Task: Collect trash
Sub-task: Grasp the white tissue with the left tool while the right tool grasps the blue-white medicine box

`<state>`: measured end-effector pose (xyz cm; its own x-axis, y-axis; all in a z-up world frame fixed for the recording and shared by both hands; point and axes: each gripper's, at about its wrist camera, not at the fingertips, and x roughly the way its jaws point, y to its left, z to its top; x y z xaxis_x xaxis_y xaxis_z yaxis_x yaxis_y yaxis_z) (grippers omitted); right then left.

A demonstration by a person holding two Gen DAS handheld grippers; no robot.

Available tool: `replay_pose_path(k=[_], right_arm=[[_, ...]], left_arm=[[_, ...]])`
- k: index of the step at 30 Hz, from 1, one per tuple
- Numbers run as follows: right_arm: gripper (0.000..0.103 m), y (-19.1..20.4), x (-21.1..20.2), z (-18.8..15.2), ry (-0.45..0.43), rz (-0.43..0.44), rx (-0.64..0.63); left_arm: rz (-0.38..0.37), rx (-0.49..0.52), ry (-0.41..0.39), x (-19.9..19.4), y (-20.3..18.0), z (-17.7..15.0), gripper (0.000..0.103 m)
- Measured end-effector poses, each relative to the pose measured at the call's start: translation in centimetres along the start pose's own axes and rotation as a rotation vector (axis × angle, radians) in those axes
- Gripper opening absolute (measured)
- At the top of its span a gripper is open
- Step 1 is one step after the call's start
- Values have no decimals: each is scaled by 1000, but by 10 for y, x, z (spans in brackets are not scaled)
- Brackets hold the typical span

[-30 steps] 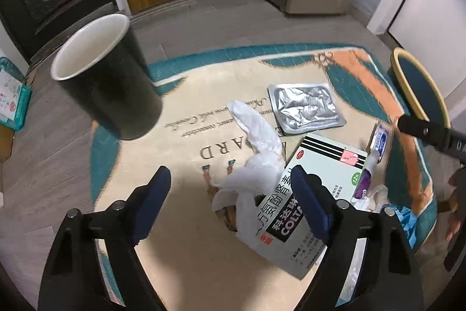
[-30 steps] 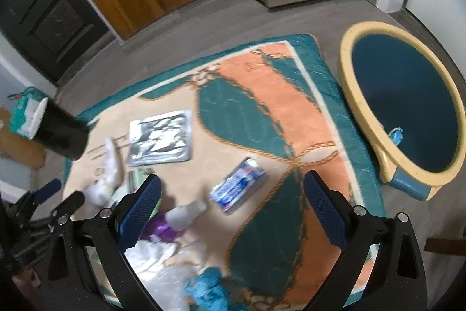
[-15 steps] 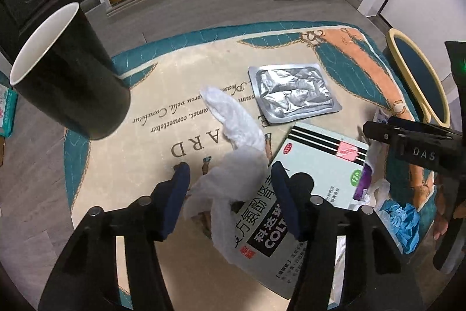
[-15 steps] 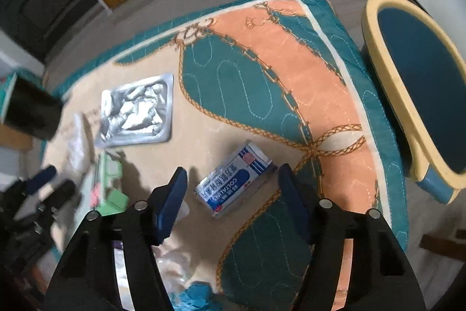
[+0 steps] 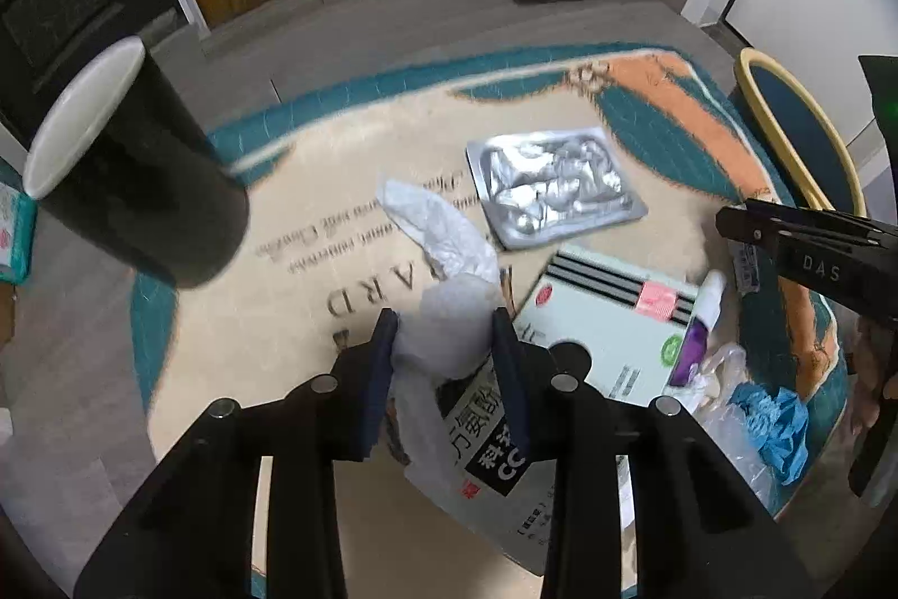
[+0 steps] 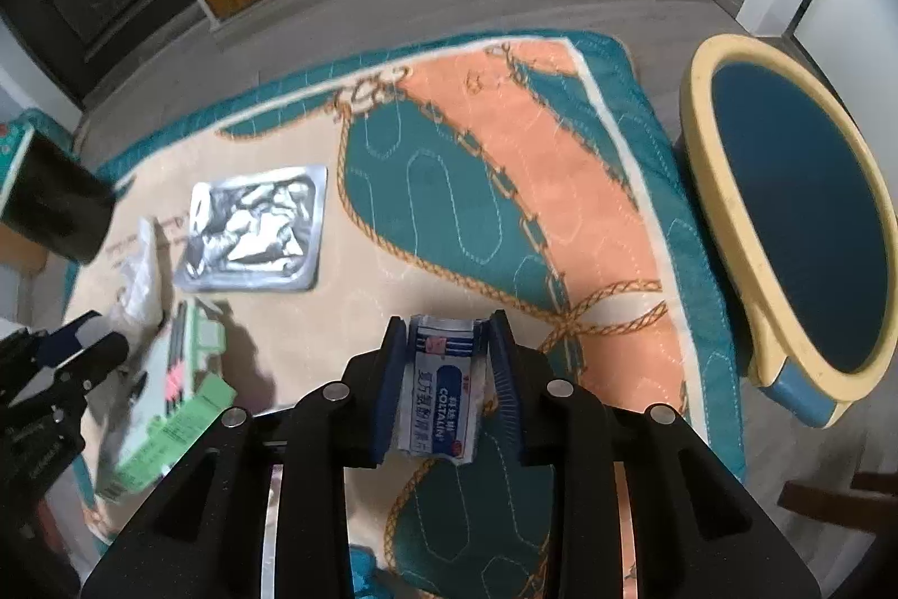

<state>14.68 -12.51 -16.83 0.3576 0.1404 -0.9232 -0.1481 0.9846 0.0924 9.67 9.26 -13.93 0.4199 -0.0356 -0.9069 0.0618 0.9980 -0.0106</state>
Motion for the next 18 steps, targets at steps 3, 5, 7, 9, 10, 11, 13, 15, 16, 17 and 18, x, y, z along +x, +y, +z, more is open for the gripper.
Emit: replay_pose_path(k=[3,5,7,9,10,11,13,15,16,17,18], right_arm=[[32,-4,-5,2,-15,2,8],[32,-8,-9,3,-24,7,20],[32,-13,-14,5,-33,19,31],[32,-16,-20,6,-51,20,31],[32,-17,-24,8,-60,19,29],[32,-19,-28,8,-68,20,30],[32,-22,-34,10,-80,30,39],[32,-27,-41,11,-88,54,50],[32,-27,-48,11,-101,72,48],[32,-27,-53,12,-113,80,40],[32,-27,-59,13,-127,84,30]], left_arm=[[11,0,-47,-10,-2,5,33],[16,4,-69,-17,-3,9,33],[11,8,-81,-21,-5,11,33],[15,15,-95,-25,-7,13,33],[14,16,-100,-27,-8,14,33],[14,17,-106,-29,-9,15,33],[20,21,-113,-31,-12,17,33],[20,22,-131,-38,-13,19,33],[18,21,-138,-40,-14,20,33],[11,19,-155,-45,-15,22,33],[4,17,-169,-49,-17,24,33]])
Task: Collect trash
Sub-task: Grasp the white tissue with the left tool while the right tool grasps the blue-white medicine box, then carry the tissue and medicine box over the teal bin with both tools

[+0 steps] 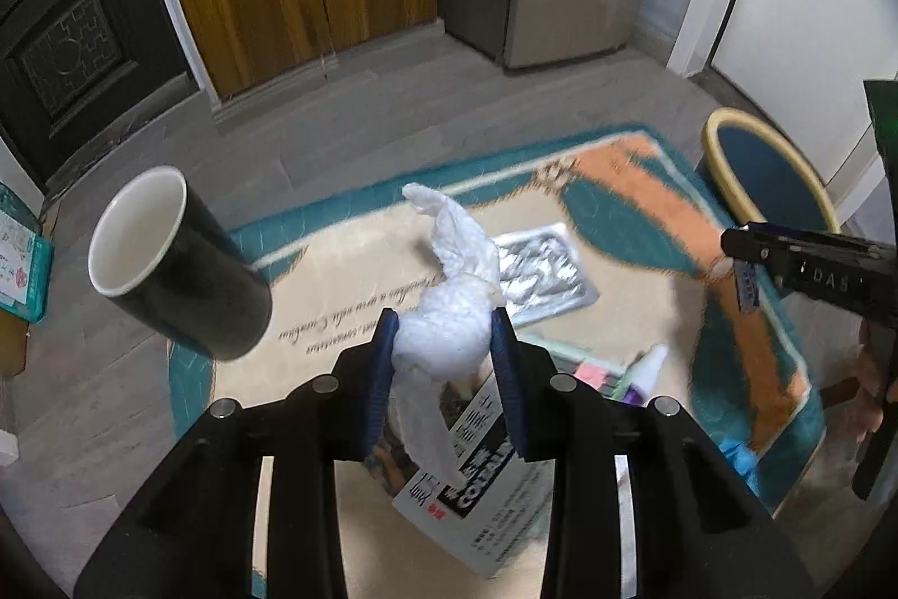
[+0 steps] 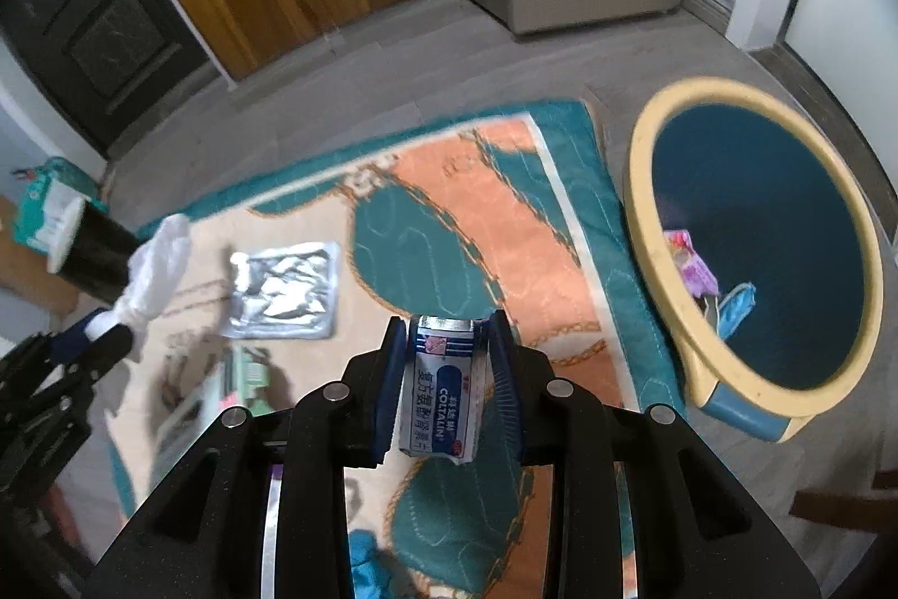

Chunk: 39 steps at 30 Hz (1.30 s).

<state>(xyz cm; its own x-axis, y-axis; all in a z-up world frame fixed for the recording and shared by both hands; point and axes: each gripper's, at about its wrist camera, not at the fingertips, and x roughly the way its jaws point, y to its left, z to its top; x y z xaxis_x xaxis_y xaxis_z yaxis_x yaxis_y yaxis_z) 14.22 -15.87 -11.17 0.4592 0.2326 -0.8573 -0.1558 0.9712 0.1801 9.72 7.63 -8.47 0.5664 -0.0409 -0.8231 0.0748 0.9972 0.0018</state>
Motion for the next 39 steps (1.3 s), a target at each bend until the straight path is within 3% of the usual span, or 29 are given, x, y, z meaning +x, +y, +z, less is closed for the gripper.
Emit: replay_pose_path(k=[11,27,33,39], right_arm=[[32,-11,-56,18,-129,48,-35],[32,-74,-103,37,-238,37,47],[32,-103,-134,56,-286,11,52],[32,-151,-144,61,-303,-96,59]], left_arm=[[-30,27,-131,-32,-28,31,33],[-112,117,-182,-34,-109,60,33],[-151,171,-195,-27,-152,77,33],[-205,196,-191,-16,-191,88,33]])
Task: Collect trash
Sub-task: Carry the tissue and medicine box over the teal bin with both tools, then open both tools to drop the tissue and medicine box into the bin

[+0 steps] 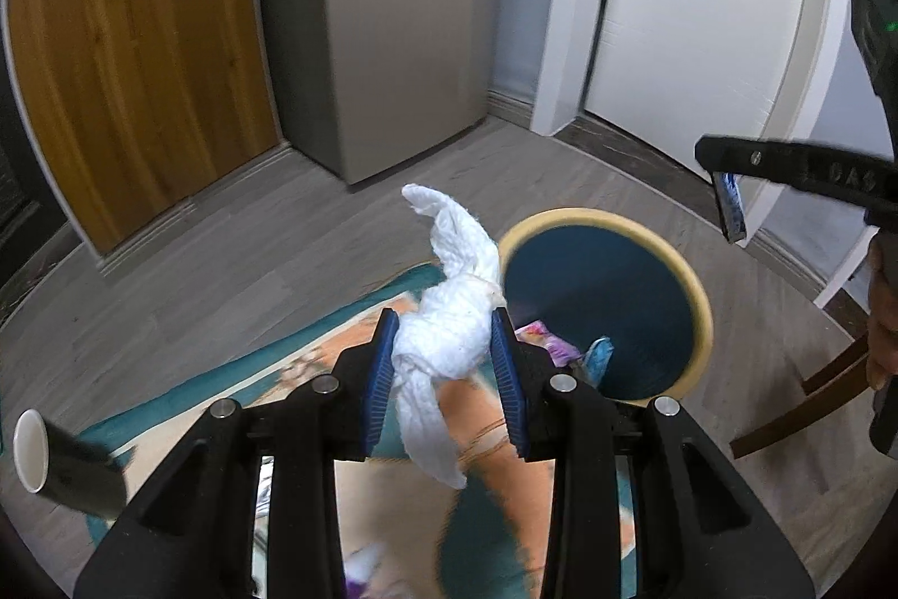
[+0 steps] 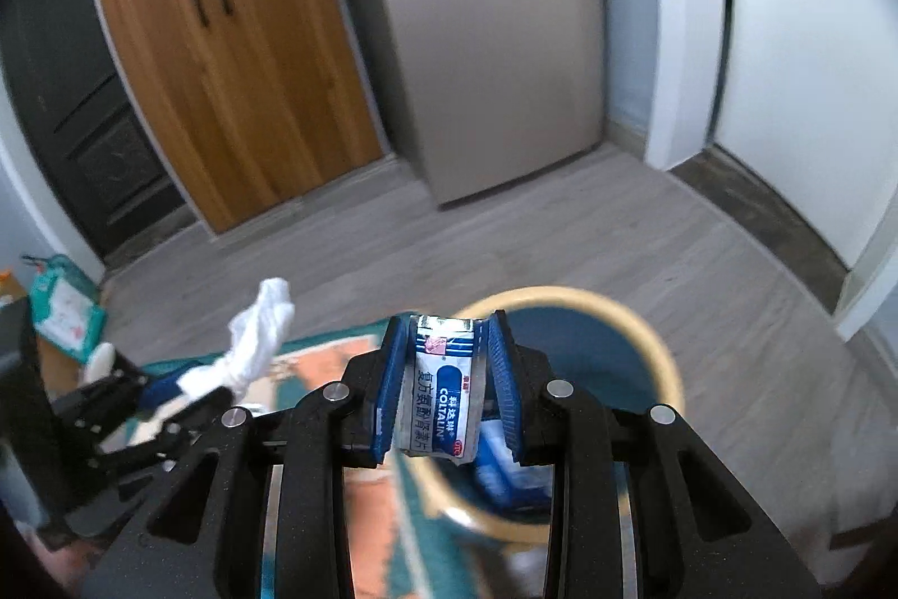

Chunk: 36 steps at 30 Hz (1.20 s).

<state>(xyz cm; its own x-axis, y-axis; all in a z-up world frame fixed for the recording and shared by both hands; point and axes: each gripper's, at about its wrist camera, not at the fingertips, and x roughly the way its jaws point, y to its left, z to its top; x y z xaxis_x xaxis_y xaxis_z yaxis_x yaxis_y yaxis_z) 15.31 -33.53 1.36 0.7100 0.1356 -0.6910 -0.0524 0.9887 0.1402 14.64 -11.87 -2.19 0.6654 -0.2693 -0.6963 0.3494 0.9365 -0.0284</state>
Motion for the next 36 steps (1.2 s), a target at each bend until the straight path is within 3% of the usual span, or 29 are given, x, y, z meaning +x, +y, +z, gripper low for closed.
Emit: replay_pose_path(k=[10,18,25,32,34,36], right_arm=[[32,-60,38,-27,123,-18,135],[32,-76,58,-35,164,-67,101],[32,-104,71,-46,219,-85,162],[32,-109,78,-49,239,-31,229],[32,-107,78,-49,228,-23,228],[32,-106,78,-48,204,-5,234]], left_arm=[[-39,66,44,43,-47,3,33],[-79,73,80,66,-68,2,33],[-93,112,124,85,-89,-6,33],[-105,122,160,100,-96,-16,33],[-118,120,163,102,-98,-18,34],[-130,116,167,105,-100,-20,45]])
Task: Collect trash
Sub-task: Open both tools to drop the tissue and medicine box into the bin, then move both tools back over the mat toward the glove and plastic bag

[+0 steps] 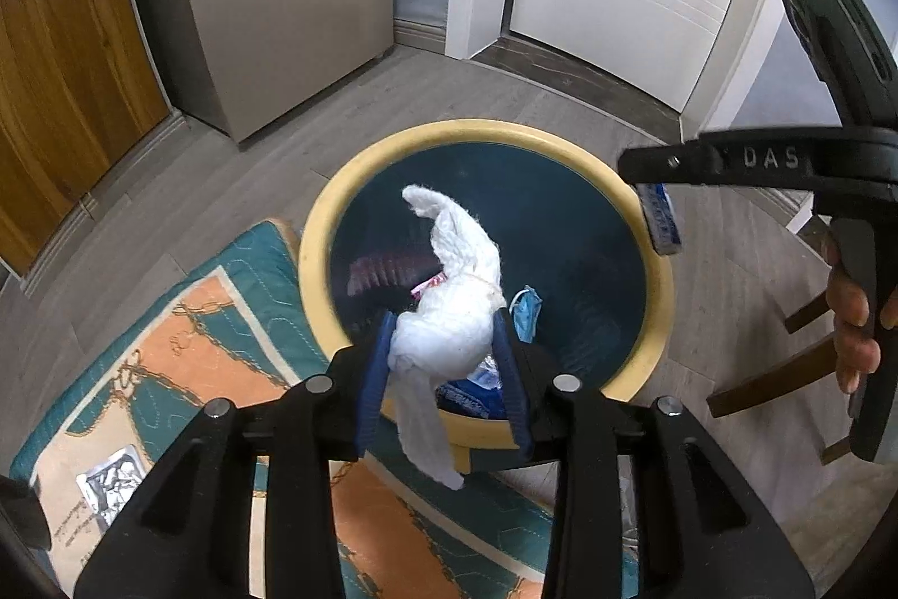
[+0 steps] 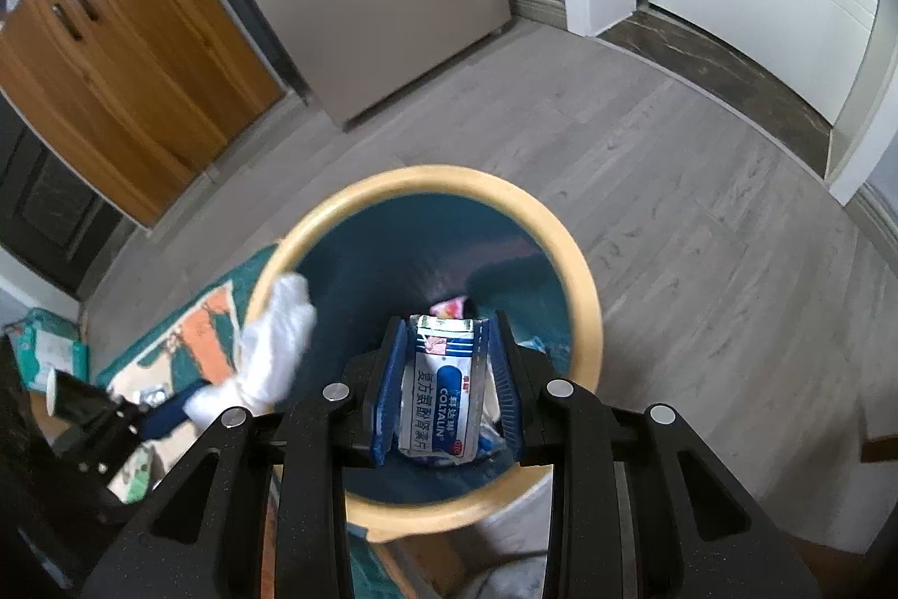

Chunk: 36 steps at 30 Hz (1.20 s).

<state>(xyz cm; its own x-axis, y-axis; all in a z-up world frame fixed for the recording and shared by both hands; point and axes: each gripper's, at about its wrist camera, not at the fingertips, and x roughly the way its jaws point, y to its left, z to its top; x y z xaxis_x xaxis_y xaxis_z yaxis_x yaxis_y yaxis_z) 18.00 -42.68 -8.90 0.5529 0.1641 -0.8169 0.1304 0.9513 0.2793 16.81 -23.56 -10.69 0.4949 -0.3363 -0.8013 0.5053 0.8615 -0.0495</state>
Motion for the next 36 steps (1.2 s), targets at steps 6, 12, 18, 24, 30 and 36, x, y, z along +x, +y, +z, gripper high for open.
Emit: replay_pose_path(k=[6,12,18,24,30,36], right_arm=[[32,3,1,3,-30,5,-10],[32,5,1,4,-47,8,-15],[42,12,-3,5,-87,30,-45],[53,14,-4,6,-96,12,-55],[64,18,-10,7,-102,17,-40],[94,30,-28,-3,-129,1,-51]], left_arm=[[6,-23,-2,0,6,-1,57],[26,-45,-9,-4,13,-2,61],[36,-53,-20,-9,14,-4,67],[42,-50,-20,-10,15,-5,67],[63,-48,-29,-17,20,-5,68],[106,-73,-68,-48,36,-12,79]])
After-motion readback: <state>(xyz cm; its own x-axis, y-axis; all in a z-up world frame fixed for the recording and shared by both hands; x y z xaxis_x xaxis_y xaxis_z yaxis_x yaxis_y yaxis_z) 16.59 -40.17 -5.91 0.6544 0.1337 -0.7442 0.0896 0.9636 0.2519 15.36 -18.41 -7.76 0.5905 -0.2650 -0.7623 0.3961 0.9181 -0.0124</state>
